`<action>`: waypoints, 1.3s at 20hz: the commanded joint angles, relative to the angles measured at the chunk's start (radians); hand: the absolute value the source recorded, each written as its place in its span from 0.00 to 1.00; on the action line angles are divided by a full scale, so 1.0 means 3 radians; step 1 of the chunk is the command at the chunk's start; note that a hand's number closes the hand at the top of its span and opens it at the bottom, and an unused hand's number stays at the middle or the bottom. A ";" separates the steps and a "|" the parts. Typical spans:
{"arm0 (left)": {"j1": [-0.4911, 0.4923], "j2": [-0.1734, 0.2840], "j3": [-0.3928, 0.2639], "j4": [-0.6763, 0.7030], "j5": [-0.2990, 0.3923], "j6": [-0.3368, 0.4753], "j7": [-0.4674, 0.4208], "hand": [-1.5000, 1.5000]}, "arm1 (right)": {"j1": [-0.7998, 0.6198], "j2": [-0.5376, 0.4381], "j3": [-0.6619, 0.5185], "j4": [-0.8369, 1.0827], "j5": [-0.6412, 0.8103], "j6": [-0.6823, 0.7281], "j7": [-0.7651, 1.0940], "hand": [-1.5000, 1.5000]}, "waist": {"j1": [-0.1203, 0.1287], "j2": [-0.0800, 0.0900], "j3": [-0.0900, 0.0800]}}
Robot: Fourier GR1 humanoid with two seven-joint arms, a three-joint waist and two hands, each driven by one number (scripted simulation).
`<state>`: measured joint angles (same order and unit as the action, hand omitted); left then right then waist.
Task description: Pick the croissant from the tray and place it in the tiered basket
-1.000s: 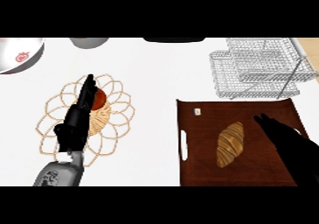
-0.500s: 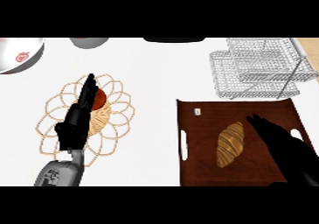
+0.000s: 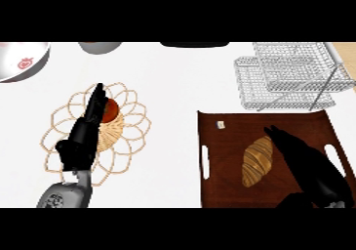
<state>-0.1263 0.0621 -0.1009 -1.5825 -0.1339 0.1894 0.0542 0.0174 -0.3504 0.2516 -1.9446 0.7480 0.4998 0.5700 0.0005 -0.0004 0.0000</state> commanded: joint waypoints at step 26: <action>-0.0017 -0.0107 0.0127 -0.0061 -0.0140 -0.0059 0.0069 0.50 | 0.0062 0.0658 -0.0023 0.0727 0.0616 -0.0451 -0.0537 0.00 | -0.0005 -0.0001 0.0000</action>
<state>-0.1521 0.0322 -0.0620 -1.5678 -0.1664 0.1672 0.0592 -0.0161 -0.1856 0.2166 -1.7031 0.9062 0.4017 0.4090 -0.0007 -0.0002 0.0000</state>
